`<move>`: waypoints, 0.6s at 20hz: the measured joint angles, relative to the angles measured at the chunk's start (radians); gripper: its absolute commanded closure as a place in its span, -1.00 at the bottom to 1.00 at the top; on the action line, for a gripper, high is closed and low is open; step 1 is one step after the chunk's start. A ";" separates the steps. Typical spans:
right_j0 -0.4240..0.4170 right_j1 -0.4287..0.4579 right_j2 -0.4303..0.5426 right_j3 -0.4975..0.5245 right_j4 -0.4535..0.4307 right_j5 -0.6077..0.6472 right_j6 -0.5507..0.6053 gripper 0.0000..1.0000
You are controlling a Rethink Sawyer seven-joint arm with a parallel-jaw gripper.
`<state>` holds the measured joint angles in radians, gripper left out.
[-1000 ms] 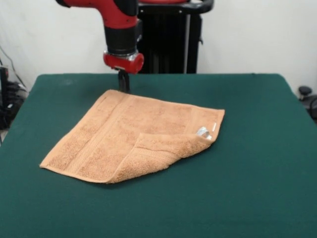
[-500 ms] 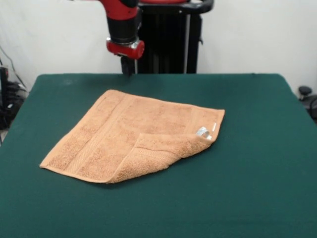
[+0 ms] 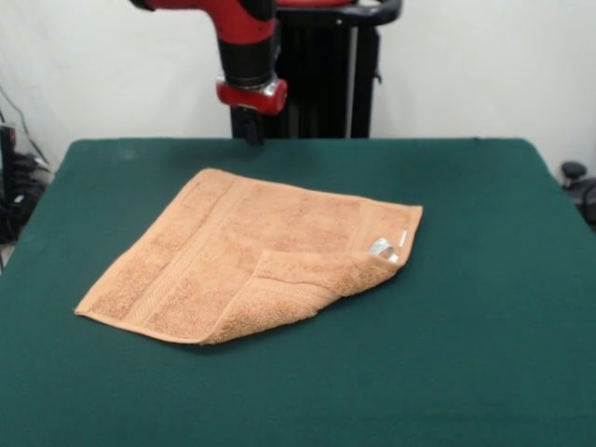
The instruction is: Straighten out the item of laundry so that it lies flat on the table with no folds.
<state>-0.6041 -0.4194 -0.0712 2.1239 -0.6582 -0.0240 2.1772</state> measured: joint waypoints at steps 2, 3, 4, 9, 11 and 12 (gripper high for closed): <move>0.004 -0.019 0.015 0.000 0.001 0.011 0.000 1.00; 0.005 -0.024 0.019 0.000 0.002 0.014 0.000 1.00; 0.005 -0.029 0.022 0.000 0.003 0.018 0.000 1.00; 0.022 -0.076 0.044 0.000 0.033 0.048 0.000 1.00; 0.030 -0.089 0.049 0.000 0.046 0.058 0.000 1.00; 0.040 -0.102 0.058 0.000 0.060 0.069 0.000 1.00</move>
<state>-0.5644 -0.5210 -0.0130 2.1238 -0.5982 0.0449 2.1772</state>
